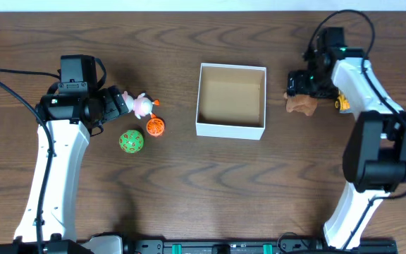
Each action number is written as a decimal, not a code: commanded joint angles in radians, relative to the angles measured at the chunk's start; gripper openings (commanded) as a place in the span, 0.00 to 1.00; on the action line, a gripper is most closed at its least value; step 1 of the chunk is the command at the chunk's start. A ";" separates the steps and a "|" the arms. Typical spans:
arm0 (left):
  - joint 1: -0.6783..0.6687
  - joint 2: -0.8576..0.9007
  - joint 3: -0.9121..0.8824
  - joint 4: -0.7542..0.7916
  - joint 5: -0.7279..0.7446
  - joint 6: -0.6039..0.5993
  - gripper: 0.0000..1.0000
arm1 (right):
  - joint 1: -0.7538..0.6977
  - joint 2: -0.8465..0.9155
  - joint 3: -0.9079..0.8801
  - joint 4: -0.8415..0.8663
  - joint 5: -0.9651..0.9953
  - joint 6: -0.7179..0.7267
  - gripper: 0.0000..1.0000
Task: Pack container
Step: 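Grasp the brown plush toy with the right gripper and lift it, then lower the brown plush into the white box and release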
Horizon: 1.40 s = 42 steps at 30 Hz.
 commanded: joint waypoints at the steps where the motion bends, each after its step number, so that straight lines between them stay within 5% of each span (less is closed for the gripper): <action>1: 0.004 0.004 0.019 -0.003 0.006 0.020 0.98 | 0.019 0.048 0.018 -0.002 0.052 0.041 0.81; 7: 0.004 0.004 0.019 -0.003 0.006 0.020 0.98 | 0.019 0.044 0.018 -0.013 0.078 0.055 0.30; 14: 0.004 0.004 0.019 -0.003 0.006 0.020 0.98 | 0.024 0.013 0.049 -0.076 0.087 0.078 0.08; 18: 0.004 0.004 0.019 -0.003 0.006 0.020 0.98 | 0.061 -0.071 0.124 -0.142 0.085 0.097 0.01; 28: 0.004 0.004 0.019 -0.003 0.006 0.020 0.98 | 0.368 -0.309 0.244 -0.109 0.072 0.193 0.04; 35: 0.004 0.004 0.019 -0.003 0.006 0.020 0.98 | 0.566 -0.218 0.243 -0.061 0.225 0.365 0.01; 42: 0.004 0.004 0.019 -0.003 0.006 0.020 0.98 | 0.595 -0.064 0.243 -0.005 0.201 0.488 0.02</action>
